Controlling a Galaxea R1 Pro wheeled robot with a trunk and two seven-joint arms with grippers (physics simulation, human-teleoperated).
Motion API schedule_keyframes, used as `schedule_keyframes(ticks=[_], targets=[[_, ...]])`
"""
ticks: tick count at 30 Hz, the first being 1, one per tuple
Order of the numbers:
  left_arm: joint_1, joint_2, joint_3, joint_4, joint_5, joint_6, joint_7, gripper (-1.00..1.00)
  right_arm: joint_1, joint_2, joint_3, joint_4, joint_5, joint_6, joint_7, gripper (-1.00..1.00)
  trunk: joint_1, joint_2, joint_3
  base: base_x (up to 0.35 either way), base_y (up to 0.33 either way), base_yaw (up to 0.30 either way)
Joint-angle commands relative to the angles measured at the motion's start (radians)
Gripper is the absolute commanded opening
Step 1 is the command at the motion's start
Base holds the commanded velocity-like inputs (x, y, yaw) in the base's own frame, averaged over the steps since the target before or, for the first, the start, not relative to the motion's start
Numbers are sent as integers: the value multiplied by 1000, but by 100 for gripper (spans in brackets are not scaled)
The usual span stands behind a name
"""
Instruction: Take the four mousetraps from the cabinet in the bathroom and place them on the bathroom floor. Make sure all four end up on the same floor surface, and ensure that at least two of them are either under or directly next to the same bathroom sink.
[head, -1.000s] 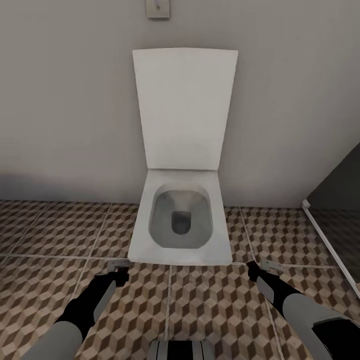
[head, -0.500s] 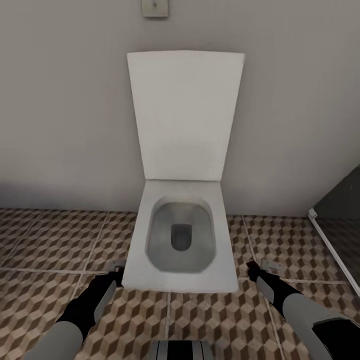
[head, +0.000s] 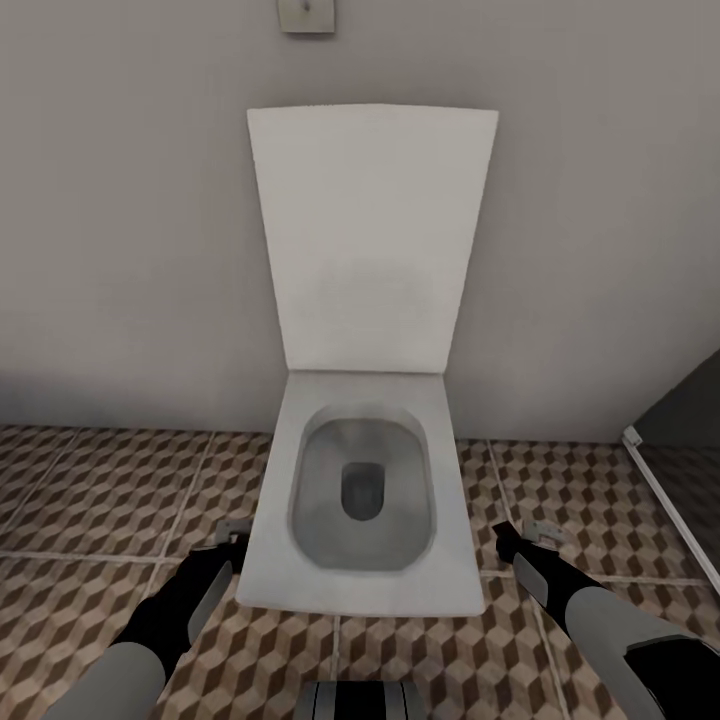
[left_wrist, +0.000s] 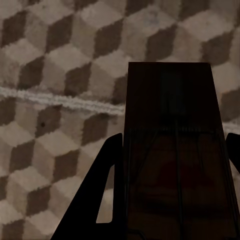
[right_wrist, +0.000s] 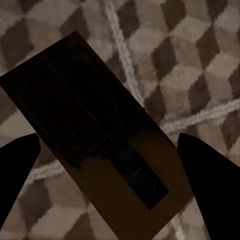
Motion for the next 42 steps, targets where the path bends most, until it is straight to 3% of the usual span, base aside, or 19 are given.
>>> schedule_keyframes(ticks=[1, 42], targets=[[0, 2, -8, -1, 9, 4, 12, -100, 0, -1, 8, -3, -5, 8, -6, -100, 0, 0, -1, 49, 0, 0], [0, 2, -11, 0, 8, 4, 11, -100, 0, -1, 5, -3, -5, 10, -2, -100, 0, 0, -1, 26, 35, -1]])
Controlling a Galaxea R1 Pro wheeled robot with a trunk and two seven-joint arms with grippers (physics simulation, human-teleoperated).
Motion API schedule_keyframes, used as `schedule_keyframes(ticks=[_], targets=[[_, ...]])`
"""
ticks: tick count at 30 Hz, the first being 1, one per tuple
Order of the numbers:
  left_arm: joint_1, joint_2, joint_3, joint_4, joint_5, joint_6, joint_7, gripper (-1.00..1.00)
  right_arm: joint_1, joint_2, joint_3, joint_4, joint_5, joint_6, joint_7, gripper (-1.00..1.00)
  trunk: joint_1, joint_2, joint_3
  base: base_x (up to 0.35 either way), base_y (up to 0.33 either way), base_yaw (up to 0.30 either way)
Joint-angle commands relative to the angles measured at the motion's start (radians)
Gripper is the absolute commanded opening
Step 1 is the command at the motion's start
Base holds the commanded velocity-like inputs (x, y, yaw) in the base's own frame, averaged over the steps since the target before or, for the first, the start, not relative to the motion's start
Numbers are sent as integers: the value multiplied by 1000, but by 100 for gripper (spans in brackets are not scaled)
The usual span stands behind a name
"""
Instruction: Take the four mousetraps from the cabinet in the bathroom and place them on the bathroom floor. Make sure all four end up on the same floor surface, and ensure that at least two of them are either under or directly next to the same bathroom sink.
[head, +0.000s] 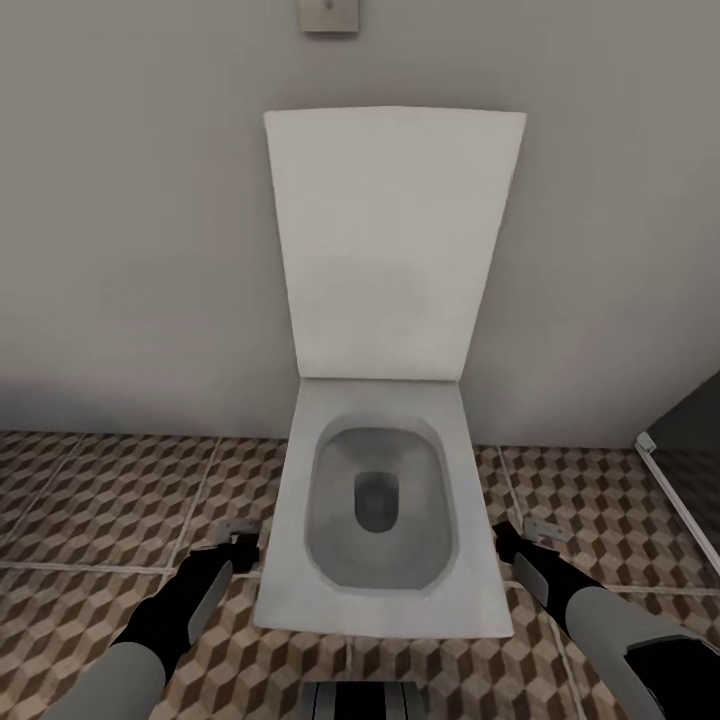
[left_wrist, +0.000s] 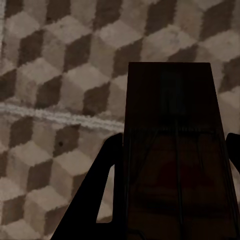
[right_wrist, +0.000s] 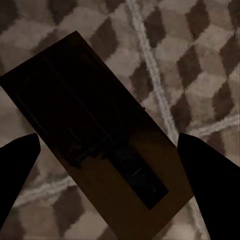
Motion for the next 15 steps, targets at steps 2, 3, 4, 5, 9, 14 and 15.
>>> schedule_keyframes(ticks=[2, 3, 4, 5, 9, 14, 15], targets=[[0, 1, -7, -2, 9, 4, 12, -100, 0, 0, 8, -3, -5, 8, -8, -100, 0, 0, -1, 0, 1, -124], [0, 1, -7, -2, 9, 4, 13, -100, 0, 0, 8, -3, -5, 8, -8, -100, 0, 0, -1, 0, 0, -165], [0, 0, -7, -2, 9, 4, 13, -100, 0, 0, 8, -3, -5, 8, -9, -100, 0, 0, -1, 0, 0, -209], [0, 0, -7, -2, 9, 4, 14, -100, 0, 0, 8, -3, -5, 8, -9, -100, 0, 0, -1, 0, 0, -224], [0, 0, -7, -2, 9, 4, 14, -100, 0, 0, 9, -3, -5, 7, -9, -100, 0, 0, -1, 0, 0, -197], [0, 0, -7, -2, 9, 4, 15, -100, 0, 0, 9, -3, -5, 7, -10, -100, 0, 0, -1, 0, 0, -55], [0, 0, -7, -2, 9, 4, 15, -100, 0, 0, 9, -3, -5, 7, -10, -100, 0, 0, -1, 0, 0, -21]])
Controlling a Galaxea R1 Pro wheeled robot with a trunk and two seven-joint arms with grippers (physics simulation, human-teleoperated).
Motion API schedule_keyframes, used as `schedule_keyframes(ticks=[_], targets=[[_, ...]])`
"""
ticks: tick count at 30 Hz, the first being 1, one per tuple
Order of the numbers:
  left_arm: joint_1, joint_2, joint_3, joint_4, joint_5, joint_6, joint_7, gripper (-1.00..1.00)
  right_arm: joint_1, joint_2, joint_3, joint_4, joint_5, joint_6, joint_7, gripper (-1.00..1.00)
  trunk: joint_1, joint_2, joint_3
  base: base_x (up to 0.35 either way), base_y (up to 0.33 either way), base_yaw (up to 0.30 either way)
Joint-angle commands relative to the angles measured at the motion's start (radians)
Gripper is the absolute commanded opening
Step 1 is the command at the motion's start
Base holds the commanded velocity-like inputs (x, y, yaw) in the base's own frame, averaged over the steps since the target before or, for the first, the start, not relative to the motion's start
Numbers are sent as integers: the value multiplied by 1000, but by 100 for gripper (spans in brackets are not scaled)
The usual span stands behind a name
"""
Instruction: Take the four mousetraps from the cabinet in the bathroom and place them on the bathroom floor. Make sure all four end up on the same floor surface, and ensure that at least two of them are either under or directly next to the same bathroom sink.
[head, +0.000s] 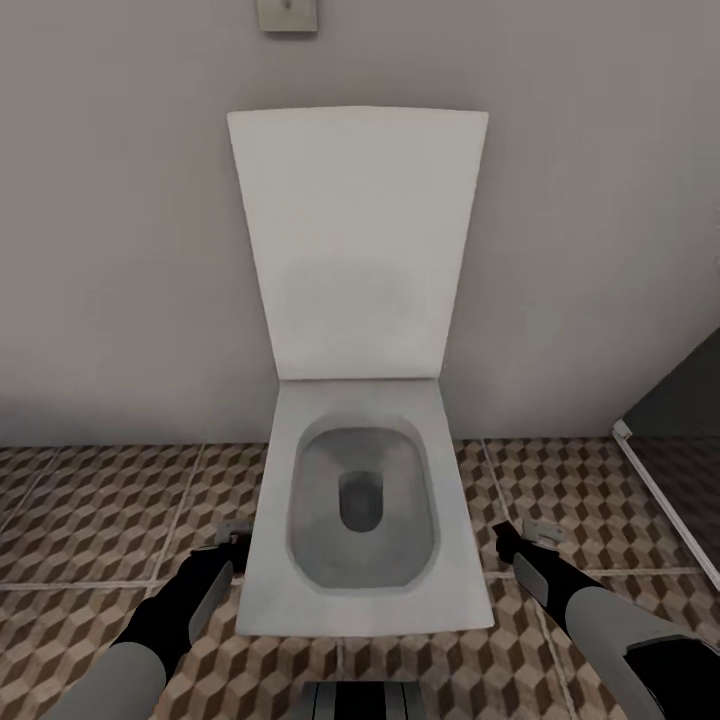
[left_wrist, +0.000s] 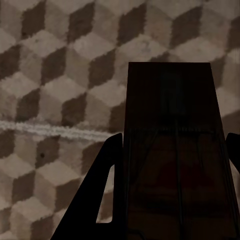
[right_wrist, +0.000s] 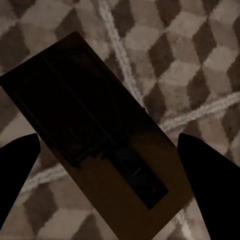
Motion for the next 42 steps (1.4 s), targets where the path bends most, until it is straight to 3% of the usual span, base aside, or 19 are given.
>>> schedule_keyframes(ticks=[1, 33, 42], targets=[[0, 2, -7, -2, 9, 4, 12, -100, 0, -1, 9, -3, -5, 8, -6, -100, 0, 0, -1, 0, 0, -14], [0, 3, 6, -4, 10, 4, 13, -100, 0, -2, 9, -3, -5, 7, -5, -100, 0, 0, -1, 12, 0, -1], [0, 3, 5, -5, 10, 3, 13, -100, 0, -1, 9, -3, -5, 7, -4, -100, 0, 0, -1, 143, 0, 0]])
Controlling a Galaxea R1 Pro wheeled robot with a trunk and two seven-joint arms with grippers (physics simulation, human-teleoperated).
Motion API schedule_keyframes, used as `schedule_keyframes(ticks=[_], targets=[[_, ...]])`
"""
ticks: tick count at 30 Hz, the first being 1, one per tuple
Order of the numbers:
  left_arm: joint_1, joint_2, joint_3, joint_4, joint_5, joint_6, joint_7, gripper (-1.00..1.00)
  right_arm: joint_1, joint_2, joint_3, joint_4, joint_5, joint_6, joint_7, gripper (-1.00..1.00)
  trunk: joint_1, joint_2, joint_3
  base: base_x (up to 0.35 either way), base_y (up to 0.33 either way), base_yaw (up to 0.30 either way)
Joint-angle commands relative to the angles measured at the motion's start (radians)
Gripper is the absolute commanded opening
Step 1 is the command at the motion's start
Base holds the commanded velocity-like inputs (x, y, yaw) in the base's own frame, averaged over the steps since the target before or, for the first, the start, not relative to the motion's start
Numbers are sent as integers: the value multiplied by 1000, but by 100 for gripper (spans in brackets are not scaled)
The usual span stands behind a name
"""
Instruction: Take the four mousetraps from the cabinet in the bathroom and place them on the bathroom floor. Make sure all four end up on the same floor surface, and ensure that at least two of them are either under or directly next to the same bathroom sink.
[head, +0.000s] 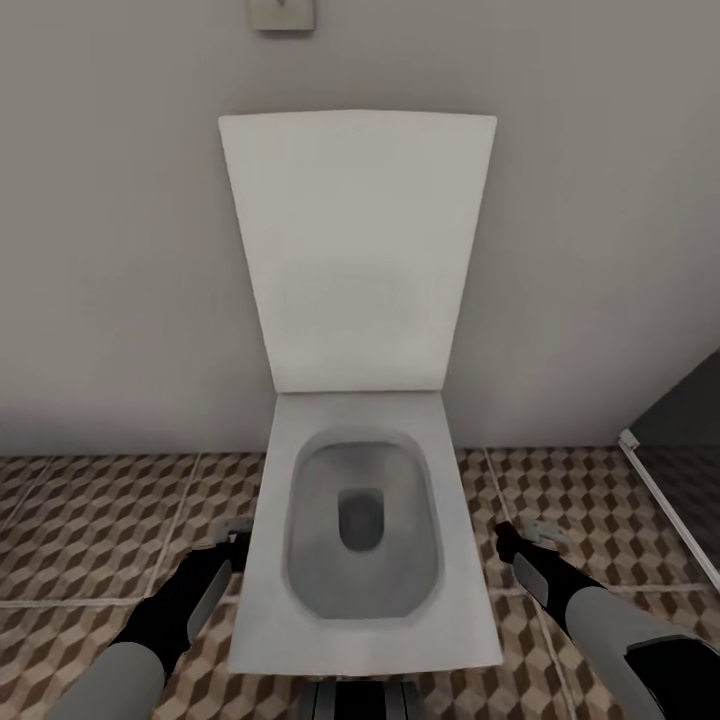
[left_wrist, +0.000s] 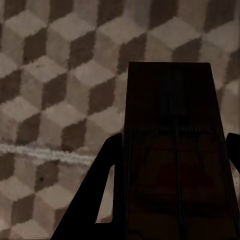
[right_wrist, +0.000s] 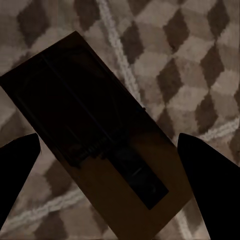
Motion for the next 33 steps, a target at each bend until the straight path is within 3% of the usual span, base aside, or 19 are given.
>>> schedule_keyframes(ticks=[1, 33], targets=[[0, 1, -7, -2, 9, 4, 11, -100, 0, -1, 8, -3, -5, 8, -6, -100, 0, 0, -1, 196, 0, 0], [0, 1, -18, 0, 9, 5, 10, -100, 0, -2, 8, -3, -5, 10, -7, -100, 0, 0, -1, 32, 0, 0]])
